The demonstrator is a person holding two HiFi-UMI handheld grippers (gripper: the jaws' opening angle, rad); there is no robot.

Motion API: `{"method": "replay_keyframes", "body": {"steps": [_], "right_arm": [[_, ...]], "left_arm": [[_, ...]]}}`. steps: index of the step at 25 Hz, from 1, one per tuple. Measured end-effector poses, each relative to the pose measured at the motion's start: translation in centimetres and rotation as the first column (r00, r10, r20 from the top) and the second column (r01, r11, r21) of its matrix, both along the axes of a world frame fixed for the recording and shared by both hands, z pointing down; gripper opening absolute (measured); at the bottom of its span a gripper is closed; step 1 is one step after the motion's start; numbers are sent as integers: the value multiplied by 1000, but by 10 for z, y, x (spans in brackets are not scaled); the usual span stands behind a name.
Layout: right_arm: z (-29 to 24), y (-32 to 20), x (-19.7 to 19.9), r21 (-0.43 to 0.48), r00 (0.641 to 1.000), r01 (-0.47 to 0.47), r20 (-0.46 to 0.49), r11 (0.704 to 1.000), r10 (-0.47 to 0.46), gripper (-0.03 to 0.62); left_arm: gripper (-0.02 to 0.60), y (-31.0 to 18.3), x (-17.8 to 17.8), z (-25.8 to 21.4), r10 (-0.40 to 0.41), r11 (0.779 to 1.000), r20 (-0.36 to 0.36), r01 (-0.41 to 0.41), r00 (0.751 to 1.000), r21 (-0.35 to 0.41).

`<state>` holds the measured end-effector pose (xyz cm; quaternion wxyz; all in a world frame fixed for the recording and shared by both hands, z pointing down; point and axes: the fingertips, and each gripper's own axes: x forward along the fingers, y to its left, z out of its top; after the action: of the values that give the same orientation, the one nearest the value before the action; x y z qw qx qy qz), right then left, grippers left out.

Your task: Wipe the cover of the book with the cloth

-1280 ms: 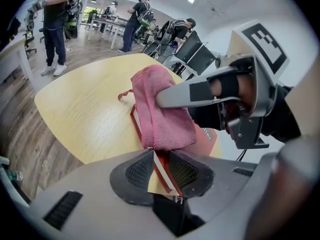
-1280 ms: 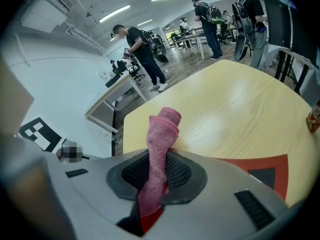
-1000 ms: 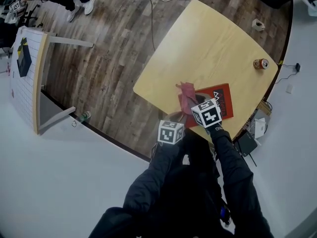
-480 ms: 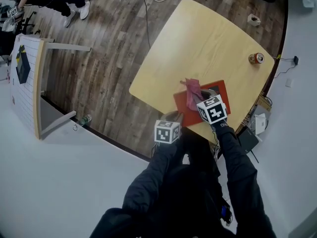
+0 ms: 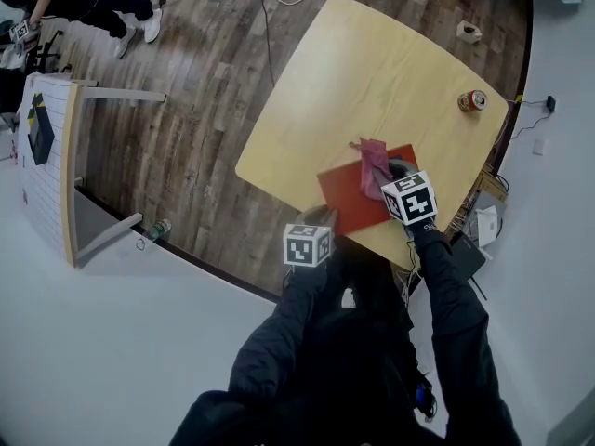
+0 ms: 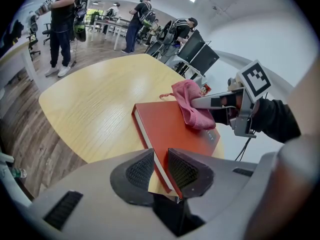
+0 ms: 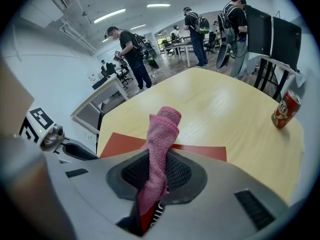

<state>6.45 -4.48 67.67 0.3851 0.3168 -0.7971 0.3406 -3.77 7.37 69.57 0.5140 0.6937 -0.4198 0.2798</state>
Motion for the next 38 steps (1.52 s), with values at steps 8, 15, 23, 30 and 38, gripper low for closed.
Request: {"method": "replay_keyframes", "body": {"steps": [8, 15, 23, 30, 38], "right_arm": [[0, -12, 34, 18, 998, -46, -31, 999, 46, 78], [0, -17, 55, 26, 996, -69, -50, 997, 71, 78], [-4, -20, 84, 45, 988, -111, -105, 993, 115, 78], [-33, -7, 56, 55, 998, -67, -13, 996, 68, 78], [-60, 35, -27, 2, 982, 78, 173, 997, -77, 77]], "left_arm": [[107, -1, 1, 0, 3, 1000, 5, -3, 1000, 3], [107, 0, 1, 0, 3, 1000, 6, -3, 1000, 4], [107, 1, 2, 0, 6, 1000, 10, -6, 1000, 10], [107, -1, 2, 0, -1, 1000, 2, 1, 1000, 12], [107, 1, 2, -1, -1, 1000, -4, 1, 1000, 12]]}}
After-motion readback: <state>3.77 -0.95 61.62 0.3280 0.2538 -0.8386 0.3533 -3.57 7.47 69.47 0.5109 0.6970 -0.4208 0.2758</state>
